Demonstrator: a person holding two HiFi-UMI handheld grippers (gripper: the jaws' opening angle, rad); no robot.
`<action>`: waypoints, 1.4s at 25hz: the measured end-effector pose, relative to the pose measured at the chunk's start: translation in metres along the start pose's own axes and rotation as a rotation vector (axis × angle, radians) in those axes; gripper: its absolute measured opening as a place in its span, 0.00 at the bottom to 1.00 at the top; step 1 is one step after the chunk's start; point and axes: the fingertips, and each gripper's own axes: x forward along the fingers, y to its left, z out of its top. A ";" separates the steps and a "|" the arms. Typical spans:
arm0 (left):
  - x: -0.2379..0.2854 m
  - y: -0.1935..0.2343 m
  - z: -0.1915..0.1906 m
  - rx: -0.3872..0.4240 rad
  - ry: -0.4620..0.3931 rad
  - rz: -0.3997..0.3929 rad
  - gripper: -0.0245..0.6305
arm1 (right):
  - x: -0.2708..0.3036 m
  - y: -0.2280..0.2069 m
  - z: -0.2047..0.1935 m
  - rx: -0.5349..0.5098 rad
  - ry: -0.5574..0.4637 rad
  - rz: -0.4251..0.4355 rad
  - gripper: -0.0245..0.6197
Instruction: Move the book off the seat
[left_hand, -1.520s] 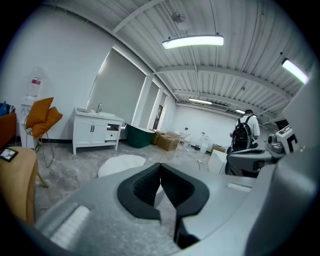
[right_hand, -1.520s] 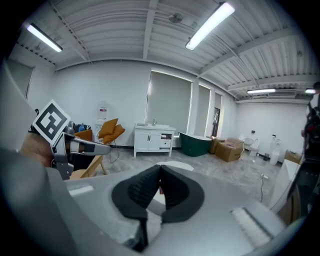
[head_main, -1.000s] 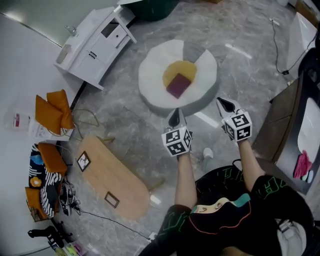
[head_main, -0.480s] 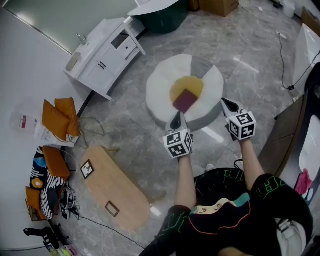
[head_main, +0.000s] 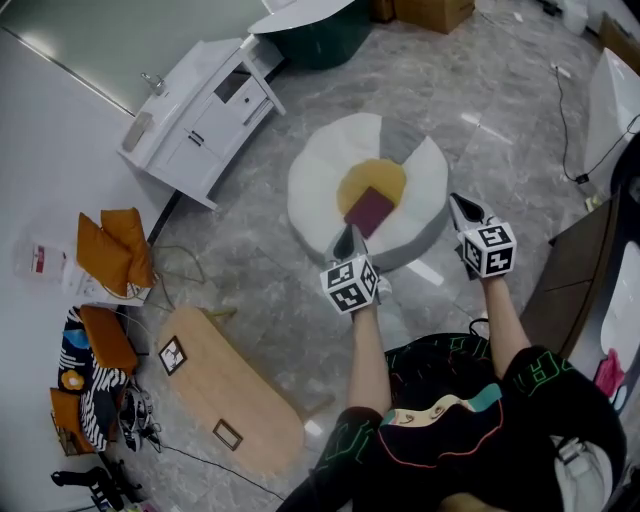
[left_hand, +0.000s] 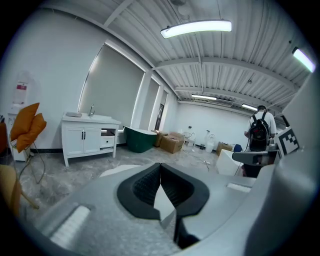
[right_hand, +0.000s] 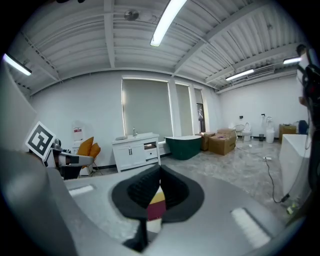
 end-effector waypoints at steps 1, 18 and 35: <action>0.010 -0.001 -0.002 0.000 0.010 -0.008 0.06 | 0.006 -0.004 0.000 0.003 0.004 -0.003 0.04; 0.139 0.128 -0.081 -0.327 0.214 0.073 0.05 | 0.200 0.029 -0.047 -0.089 0.336 0.099 0.04; 0.228 0.168 -0.258 -0.374 0.497 0.030 0.05 | 0.316 0.022 -0.206 -0.079 0.635 0.190 0.04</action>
